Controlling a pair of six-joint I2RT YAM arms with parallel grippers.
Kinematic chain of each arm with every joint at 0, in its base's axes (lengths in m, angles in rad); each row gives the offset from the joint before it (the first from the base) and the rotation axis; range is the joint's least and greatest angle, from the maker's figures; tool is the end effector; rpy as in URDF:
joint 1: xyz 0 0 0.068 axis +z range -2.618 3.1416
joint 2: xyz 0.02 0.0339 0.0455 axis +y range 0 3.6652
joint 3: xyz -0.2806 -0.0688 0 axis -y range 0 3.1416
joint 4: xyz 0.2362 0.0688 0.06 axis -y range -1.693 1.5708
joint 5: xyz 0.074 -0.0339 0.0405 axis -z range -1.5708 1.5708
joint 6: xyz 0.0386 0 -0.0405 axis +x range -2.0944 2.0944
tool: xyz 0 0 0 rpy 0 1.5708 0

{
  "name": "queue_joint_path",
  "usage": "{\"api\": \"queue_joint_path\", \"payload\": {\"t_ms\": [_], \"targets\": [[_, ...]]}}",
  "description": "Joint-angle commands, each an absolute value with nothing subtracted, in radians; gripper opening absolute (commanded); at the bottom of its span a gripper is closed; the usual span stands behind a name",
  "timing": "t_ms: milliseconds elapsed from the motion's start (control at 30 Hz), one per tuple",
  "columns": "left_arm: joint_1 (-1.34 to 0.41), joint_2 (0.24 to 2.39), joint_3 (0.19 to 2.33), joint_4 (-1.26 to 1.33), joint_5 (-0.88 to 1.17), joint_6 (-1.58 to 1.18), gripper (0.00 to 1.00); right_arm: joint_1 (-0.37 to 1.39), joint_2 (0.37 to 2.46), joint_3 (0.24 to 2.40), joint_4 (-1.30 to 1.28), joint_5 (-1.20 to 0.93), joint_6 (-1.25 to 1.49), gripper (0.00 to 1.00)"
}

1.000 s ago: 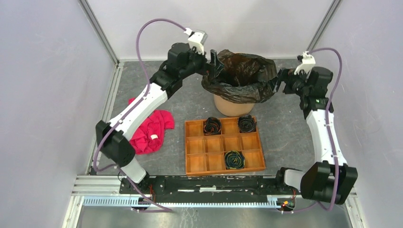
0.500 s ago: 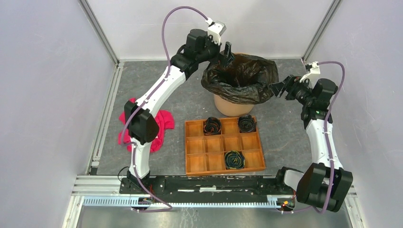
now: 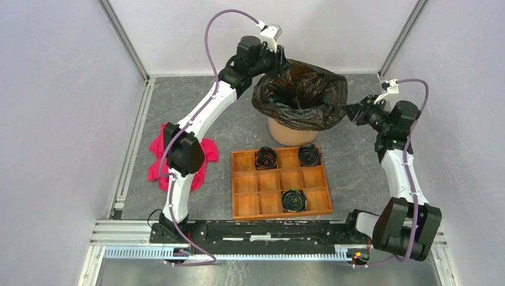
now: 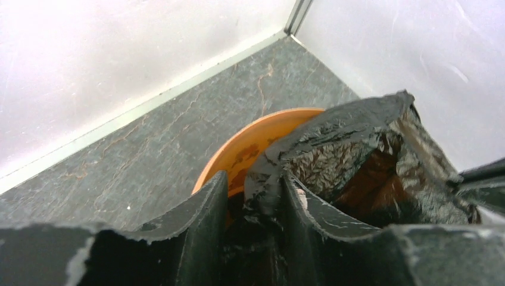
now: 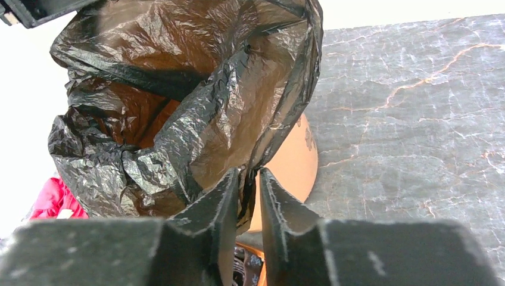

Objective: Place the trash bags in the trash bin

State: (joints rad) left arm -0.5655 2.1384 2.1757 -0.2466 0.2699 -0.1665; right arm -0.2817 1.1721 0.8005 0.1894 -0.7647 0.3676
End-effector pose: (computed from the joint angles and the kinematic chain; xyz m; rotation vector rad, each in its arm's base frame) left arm 0.4280 -0.2838 0.3958 0.5589 1.7506 -0.7610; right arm 0.2506 -0.0447 0.3238 0.0027 1.7570 0.7289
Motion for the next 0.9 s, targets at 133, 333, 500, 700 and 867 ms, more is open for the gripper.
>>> {"api": "queue_joint_path", "payload": {"t_ms": [133,333,500,700,867], "targets": [[-0.502,2.214,2.275,-0.142,0.267,-0.447,0.38,-0.283,1.239,0.776,0.365,-0.806,0.428,0.04],[-0.456,2.309,2.340,-0.102,0.374,-0.655,0.30,-0.266,1.326,0.793,0.441,-0.806,0.495,0.00],[-0.446,2.371,2.376,-0.055,0.395,-0.719,0.29,-0.232,1.410,0.862,0.472,-0.745,0.523,0.00],[-0.408,2.448,2.378,0.047,0.419,-0.835,0.28,-0.214,1.568,0.989,0.423,-0.665,0.480,0.00],[-0.390,2.507,2.370,0.069,0.439,-0.892,0.27,-0.206,1.657,1.049,0.402,-0.640,0.459,0.00]]}}
